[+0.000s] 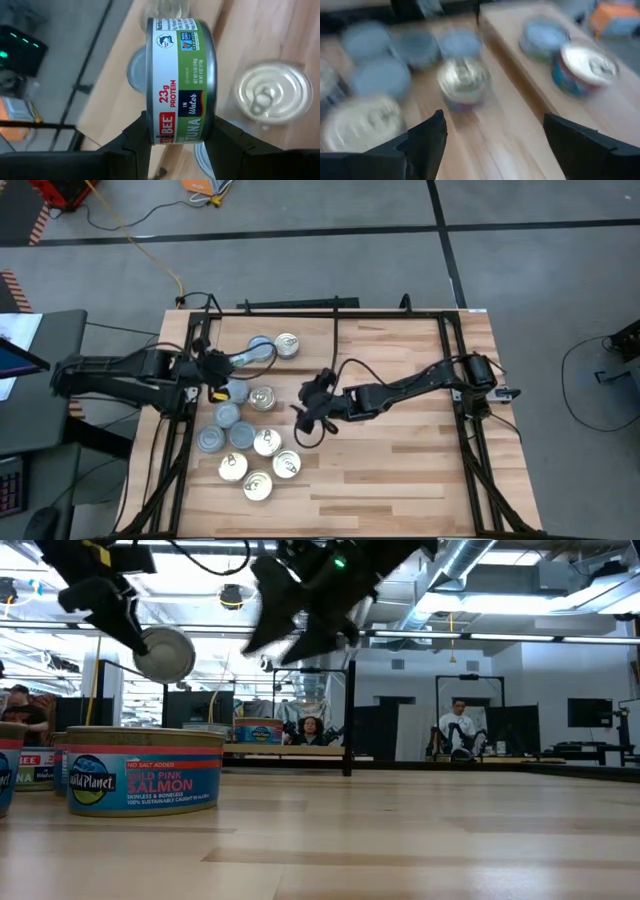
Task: Stack canned seafood by type on shelf
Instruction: Stack the green tuna can on top of the green tuna can on the shelf
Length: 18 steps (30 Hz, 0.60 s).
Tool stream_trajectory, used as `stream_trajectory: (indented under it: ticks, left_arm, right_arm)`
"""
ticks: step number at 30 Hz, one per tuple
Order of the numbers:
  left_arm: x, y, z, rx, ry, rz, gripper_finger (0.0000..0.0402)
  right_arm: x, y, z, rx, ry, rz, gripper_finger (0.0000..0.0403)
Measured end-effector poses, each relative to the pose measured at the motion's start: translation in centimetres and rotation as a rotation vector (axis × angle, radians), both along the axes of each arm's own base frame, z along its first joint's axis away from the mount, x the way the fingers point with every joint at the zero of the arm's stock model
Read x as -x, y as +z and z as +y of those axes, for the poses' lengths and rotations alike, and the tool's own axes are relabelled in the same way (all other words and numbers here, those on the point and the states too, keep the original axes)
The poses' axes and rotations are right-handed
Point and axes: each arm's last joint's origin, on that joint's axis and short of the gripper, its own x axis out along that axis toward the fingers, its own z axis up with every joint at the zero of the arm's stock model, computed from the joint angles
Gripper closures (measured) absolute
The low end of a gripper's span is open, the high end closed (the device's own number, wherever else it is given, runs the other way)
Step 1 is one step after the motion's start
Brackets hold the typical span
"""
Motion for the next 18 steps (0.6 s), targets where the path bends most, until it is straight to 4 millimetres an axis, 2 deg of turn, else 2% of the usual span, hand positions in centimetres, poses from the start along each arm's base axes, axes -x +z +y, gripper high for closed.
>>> stream_trajectory:
  ticks: [4, 9, 14, 18]
  left_arm:
    - [0.8, -0.2, 0.4, 0.059, 0.028, 0.117, 0.0259]
    - [1.5, 0.3, 0.5, 0.065, 0.042, 0.195, 0.0259]
    - [1.6, 0.5, 0.7, -0.059, 0.030, 0.228, 0.0259]
    - [0.3, 1.0, 1.0, -0.196, 0.009, 0.208, 0.0259]
  right_arm:
    - [-1.0, -0.7, 1.2, 0.054, 0.071, -0.077, 0.0049]
    - [-1.0, -1.3, 0.9, 0.070, 0.073, -0.041, 0.0049]
    - [-0.7, -1.2, 1.1, 0.073, 0.074, -0.027, 0.0049]
    - [-0.7, -0.9, 0.9, 0.071, 0.070, -0.037, 0.0049]
